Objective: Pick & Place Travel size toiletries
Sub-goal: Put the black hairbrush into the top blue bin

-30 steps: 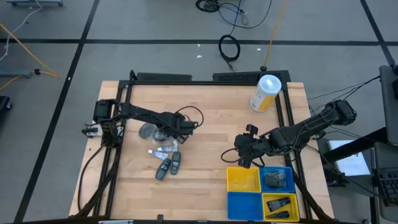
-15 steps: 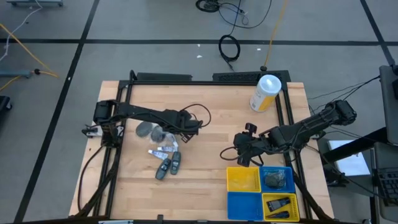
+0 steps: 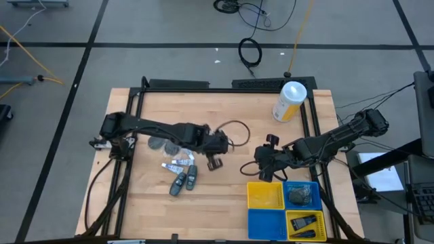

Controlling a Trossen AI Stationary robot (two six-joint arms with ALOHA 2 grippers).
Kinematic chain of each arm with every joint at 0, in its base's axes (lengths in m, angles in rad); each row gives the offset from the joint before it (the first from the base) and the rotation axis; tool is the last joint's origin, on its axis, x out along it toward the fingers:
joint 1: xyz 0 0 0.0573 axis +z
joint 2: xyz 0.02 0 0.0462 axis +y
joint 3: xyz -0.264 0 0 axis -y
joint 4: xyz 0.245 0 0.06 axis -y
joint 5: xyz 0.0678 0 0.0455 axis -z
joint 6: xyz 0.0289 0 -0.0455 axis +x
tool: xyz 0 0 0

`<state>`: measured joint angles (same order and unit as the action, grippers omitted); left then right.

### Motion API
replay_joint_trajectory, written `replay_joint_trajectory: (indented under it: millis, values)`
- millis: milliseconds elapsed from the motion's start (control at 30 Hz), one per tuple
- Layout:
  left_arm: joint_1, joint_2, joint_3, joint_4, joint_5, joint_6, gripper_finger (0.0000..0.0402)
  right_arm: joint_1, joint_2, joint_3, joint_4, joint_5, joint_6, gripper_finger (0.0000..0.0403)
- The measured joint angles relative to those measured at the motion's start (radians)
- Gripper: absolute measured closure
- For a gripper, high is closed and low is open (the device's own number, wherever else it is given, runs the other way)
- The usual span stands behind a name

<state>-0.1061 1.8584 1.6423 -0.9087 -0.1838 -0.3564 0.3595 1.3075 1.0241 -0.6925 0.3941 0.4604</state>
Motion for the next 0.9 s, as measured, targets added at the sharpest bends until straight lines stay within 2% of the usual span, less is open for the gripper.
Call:
replay_joint_trajectory:
  millis: [200, 300, 500, 700, 900]
  values:
    - [-0.050, 0.000, 0.034, 0.198, 0.344, 0.197, 0.0401, 0.000, 0.000, 0.000, 0.096, 0.053, -0.111, 0.0248]
    - [-0.062, 0.000, 0.034, 0.237, 0.445, 0.226, 0.0401, 0.000, 0.000, 0.000, 0.143, 0.051, -0.188, 0.0248]
    - [-0.061, 0.000, 0.034, 0.273, 0.473, 0.233, 0.0401, 0.002, 0.000, 0.000, 0.225, 0.049, -0.298, 0.0248]
    - [-0.044, -0.001, 0.034, 0.346, 0.564, 0.225, 0.0401, 0.002, 0.000, 0.000, 0.289, 0.045, -0.377, 0.0248]
    - [-0.022, -0.001, 0.034, 0.338, 0.568, 0.223, 0.0401, 0.003, 0.000, 0.000, 0.330, -0.115, -0.440, 0.0248]
